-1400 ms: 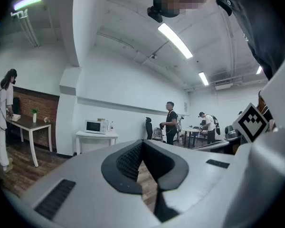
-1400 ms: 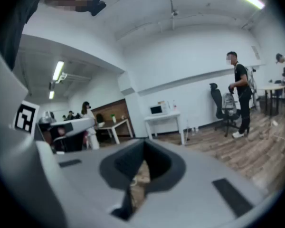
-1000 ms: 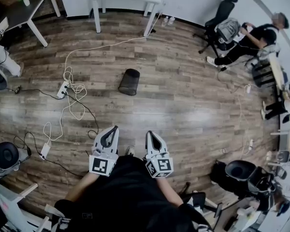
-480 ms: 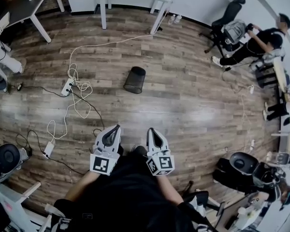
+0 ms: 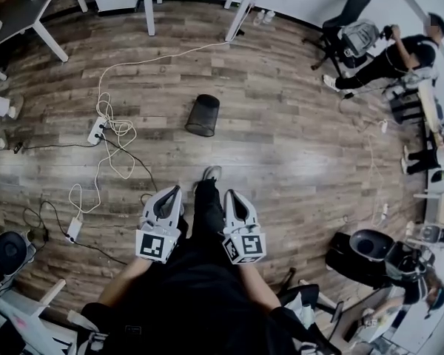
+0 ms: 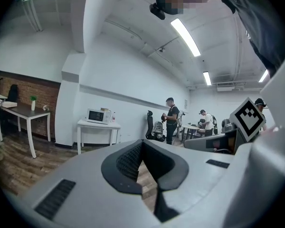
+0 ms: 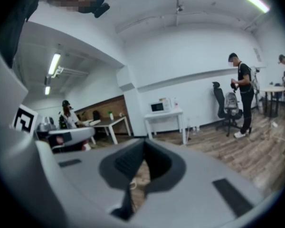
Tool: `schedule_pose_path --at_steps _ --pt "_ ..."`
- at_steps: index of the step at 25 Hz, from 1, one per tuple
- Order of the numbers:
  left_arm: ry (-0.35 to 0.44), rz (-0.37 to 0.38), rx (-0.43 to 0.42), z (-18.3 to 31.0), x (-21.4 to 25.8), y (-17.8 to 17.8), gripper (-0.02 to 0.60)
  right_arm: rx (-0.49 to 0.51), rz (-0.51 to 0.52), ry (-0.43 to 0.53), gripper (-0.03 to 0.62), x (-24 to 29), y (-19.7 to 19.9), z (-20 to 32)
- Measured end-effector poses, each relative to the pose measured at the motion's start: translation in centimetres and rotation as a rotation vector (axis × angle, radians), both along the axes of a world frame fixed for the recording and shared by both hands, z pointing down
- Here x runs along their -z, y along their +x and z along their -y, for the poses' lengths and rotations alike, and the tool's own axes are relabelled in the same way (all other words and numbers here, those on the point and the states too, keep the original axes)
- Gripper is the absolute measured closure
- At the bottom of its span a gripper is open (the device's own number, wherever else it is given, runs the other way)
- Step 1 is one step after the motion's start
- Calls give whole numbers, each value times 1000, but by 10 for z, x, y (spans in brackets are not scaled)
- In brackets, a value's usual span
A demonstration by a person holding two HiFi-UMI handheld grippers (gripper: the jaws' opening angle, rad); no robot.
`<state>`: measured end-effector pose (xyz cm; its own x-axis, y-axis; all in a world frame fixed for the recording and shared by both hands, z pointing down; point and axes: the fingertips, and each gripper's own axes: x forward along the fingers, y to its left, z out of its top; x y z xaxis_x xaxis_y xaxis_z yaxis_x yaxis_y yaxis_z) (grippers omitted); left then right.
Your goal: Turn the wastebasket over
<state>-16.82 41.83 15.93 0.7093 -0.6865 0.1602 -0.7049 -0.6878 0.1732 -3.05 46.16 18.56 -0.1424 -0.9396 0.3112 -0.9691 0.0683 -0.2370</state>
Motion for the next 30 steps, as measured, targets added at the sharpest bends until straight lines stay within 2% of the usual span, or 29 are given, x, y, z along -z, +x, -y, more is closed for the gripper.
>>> schedule_pose_path --at_steps 6,20,25,30 --pt "0 17 5 45 -9 32 549 11 3 -10 563 -15 32 53" --pt "-10 64 92 188 -17 135 548 134 -8 -58 563 -57 134 214" --pt "-1 82 112 223 -16 148 548 156 -22 -89 563 -87 157 255" --pt "-1 114 89 260 -34 145 549 151 -37 -127 563 -122 156 290"
